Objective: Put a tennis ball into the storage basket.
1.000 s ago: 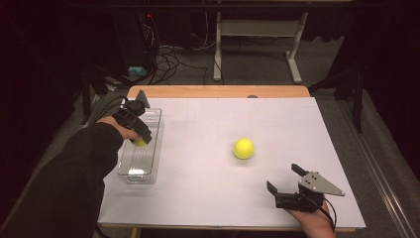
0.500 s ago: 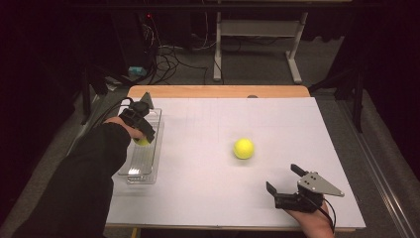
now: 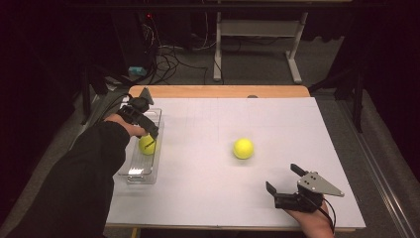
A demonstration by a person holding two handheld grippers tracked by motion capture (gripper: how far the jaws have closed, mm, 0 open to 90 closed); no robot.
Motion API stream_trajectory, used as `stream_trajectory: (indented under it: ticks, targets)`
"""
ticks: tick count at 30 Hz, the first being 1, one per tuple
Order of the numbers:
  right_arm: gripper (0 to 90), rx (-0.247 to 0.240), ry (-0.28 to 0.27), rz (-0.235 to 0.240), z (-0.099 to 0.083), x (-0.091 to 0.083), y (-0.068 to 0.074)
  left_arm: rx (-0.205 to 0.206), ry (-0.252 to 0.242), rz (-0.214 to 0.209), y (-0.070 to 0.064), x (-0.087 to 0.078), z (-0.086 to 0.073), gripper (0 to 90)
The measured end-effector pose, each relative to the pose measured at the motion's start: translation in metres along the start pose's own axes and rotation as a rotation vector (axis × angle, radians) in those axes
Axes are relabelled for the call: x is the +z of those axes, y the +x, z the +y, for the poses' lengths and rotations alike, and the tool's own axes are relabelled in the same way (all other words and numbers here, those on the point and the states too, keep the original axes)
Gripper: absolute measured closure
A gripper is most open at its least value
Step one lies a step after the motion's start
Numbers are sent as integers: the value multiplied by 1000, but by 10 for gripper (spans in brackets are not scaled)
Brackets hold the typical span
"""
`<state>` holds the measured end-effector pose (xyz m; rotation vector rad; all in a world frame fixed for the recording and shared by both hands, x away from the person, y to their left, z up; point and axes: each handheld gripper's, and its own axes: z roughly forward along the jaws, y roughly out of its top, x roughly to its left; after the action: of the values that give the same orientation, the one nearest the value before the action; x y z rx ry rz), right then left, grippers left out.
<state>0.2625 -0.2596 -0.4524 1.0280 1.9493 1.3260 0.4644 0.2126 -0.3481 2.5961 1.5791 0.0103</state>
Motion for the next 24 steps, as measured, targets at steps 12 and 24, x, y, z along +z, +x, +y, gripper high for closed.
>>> stream_trajectory:
  ticks: [12,24]
  targets:
    - [0,-1,5,-4,0,0,0,108,12,5,-45,2,-1,7]
    - [0,-8,9,1,-1,1,2,207,-8,-13,-84,9,0,7]
